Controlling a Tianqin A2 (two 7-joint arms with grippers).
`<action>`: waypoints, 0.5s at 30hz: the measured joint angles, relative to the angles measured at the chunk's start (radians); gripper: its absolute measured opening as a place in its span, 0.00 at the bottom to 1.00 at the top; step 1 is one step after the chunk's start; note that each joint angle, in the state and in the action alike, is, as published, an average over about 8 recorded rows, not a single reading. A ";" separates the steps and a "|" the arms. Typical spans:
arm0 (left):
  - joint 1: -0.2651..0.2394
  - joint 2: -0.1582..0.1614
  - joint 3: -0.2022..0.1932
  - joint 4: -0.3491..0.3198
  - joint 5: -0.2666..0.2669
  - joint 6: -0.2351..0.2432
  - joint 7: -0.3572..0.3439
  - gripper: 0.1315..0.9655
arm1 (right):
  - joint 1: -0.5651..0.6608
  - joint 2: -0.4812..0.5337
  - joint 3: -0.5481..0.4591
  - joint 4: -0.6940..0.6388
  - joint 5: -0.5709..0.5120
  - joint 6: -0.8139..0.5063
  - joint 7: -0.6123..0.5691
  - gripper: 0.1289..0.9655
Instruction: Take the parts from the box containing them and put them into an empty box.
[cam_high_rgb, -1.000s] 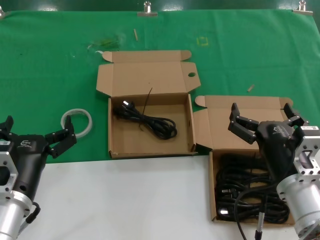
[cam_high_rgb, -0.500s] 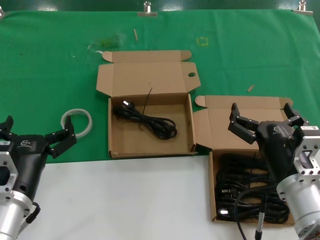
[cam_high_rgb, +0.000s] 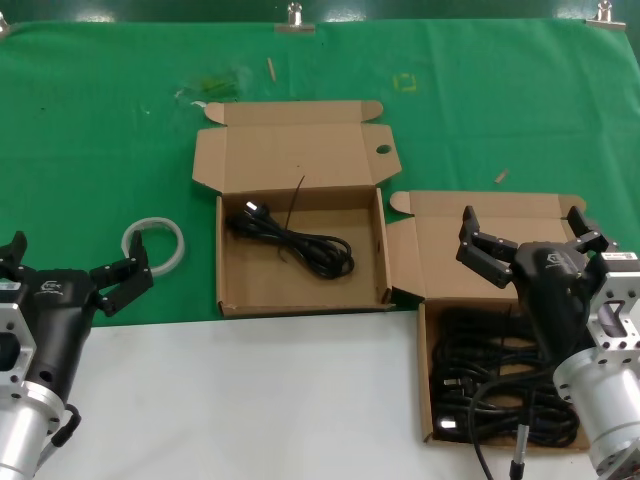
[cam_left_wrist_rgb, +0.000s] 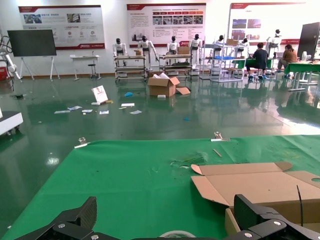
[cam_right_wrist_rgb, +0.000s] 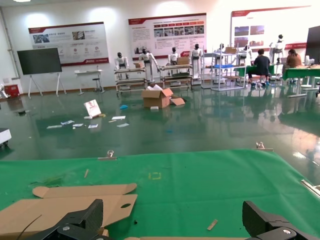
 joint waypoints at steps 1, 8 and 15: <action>0.000 0.000 0.000 0.000 0.000 0.000 0.000 1.00 | 0.000 0.000 0.000 0.000 0.000 0.000 0.000 1.00; 0.000 0.000 0.000 0.000 0.000 0.000 0.000 1.00 | 0.000 0.000 0.000 0.000 0.000 0.000 0.000 1.00; 0.000 0.000 0.000 0.000 0.000 0.000 0.000 1.00 | 0.000 0.000 0.000 0.000 0.000 0.000 0.000 1.00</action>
